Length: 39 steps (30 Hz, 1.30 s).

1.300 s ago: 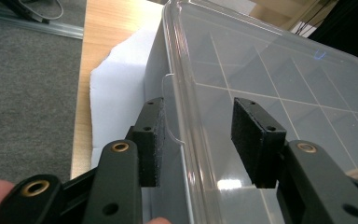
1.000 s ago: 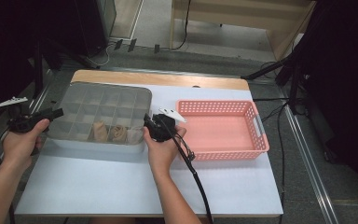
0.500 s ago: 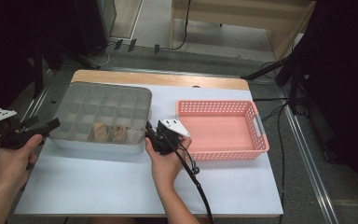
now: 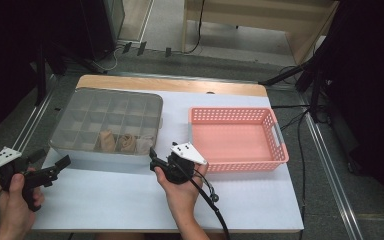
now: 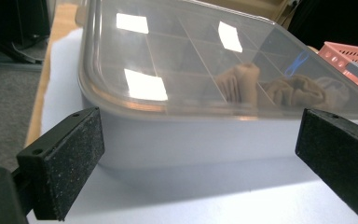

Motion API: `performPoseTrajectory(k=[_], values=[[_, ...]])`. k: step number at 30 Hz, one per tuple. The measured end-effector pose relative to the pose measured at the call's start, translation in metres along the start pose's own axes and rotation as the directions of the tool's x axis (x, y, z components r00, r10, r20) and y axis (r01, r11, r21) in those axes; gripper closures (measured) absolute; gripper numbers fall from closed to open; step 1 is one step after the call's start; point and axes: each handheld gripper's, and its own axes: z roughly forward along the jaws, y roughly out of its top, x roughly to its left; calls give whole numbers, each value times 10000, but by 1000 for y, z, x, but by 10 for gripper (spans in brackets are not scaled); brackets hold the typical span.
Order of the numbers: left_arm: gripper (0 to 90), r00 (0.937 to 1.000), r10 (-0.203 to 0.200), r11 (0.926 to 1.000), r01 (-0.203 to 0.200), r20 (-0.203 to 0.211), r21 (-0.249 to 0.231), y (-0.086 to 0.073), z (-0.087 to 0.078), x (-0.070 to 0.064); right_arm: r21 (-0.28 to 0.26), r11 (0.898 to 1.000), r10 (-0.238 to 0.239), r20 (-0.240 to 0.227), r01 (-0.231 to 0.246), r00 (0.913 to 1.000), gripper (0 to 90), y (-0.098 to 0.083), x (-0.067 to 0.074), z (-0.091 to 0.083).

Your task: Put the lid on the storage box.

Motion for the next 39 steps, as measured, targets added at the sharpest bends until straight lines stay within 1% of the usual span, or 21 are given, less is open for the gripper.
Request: performPoseTrajectory(k=[2, 3, 4, 6, 7, 8, 9, 11, 12, 15, 17, 18, 21, 23, 24, 25, 27, 29, 32, 38, 39], values=[[17, 10000, -8, 10000, 8, -67, -70, -5, -1, -1, -17, 10000, -96, -24, 95, 10000, 261, -3, 1, -5], [17, 9999, -45, 9997, 42, -109, -241, -15, -4, -2, -20, 9998, -204, -58, 204, 9998, 259, -6, 1, -8], [17, 9999, -45, 9997, 42, -109, -241, -15, -4, -2, -20, 9998, -204, -58, 204, 9998, 259, -6, 1, -8], [17, 9998, -105, 9998, 102, -186, -141, -27, -5, 1, 16, 9992, -389, -220, 390, 9990, 236, -12, 1, -16], [17, 9992, -95, 9999, 92, -393, -71, -30, -4, 3, 24, 9994, -358, -272, 359, 9990, 235, -13, 0, -19], [17, 9992, -95, 9999, 92, -393, -71, -30, -4, 3, 24, 9994, -358, -272, 359, 9990, 235, -13, 0, -19], [18, 9974, -210, 9998, 210, -687, -18, -35, -2, 6, -3, 9996, -274, -292, 274, 9992, 235, -17, -4, -25], [18, 9973, -193, 9998, 187, -710, -82, -37, -3, 6, -32, 9996, -286, -314, 285, 9991, 236, -18, -7, -28], [18, 9974, -25, 9998, 12, -717, -182, -40, -3, 6, -73, 9992, -383, -366, 380, 9986, 235, -23, -11, -34], [18, 9969, 143, 9999, -148, -775, -62, -45, 0, 5, -112, 9987, -506, -381, 502, 9980, 232, -29, -18, -42], [18, 9965, 176, 9998, -182, -813, -65, -45, 0, 5, -107, 9989, -468, -363, 465, 9982, 233, -31, -20, -45], [18, 9958, 250, 9996, -258, -879, -76, -46, 0, 4, -196, 9985, -512, -409, 504, 9979, 227, -35, -26, -51], [18, 9958, 409, 9991, -412, -816, -24, -46, 1, 3, -233, 9987, -467, -387, 458, 9982, 227, -39, -31, -57], [18, 9954, 597, 9982, -592, -751, 88, -47, 2, 1, -300, 9985, -459, -293, 451, 9985, 226, -43, -41, -66], [18, 9954, 597, 9982, -592, -751, 88, -47, 2, 1, -300, 9985, -459, -293, 451, 9985, 226, -43, -41, -66], [18, 9944, 782, 9969, -777, -712, 91, -48, 2, 0, -364, 9985, -413, -183, 406, 9990, 226, -44, -47, -73], [18, 9936, 866, 9962, -861, -728, 107, -48, 1, -1, -390, 9984, -416, -90, 412, 9991, 220, -45, -50, -77], [18, 9945, 726, 9973, -718, -761, 134, -48, 2, 0, -415, 9987, -289, -27, 288, 9996, 209, -47, -59, -86], [18, 9965, 592, 9982, -588, -587, 81, -48, 1, 3, -455, 9982, -379, 59, 381, 9993, 203, -49, -67, -96], [18, 9963, 633, 9980, -628, -577, 104, -48, 2, 2, -738, 9958, -521, 387, 548, 9979, 200, -51, -82, -114], [18, 9963, 637, 9979, -631, -574, 117, -48, 2, 2, -751, 9955, -533, 549, 574, 9971, 199, -52, -90, -120]])
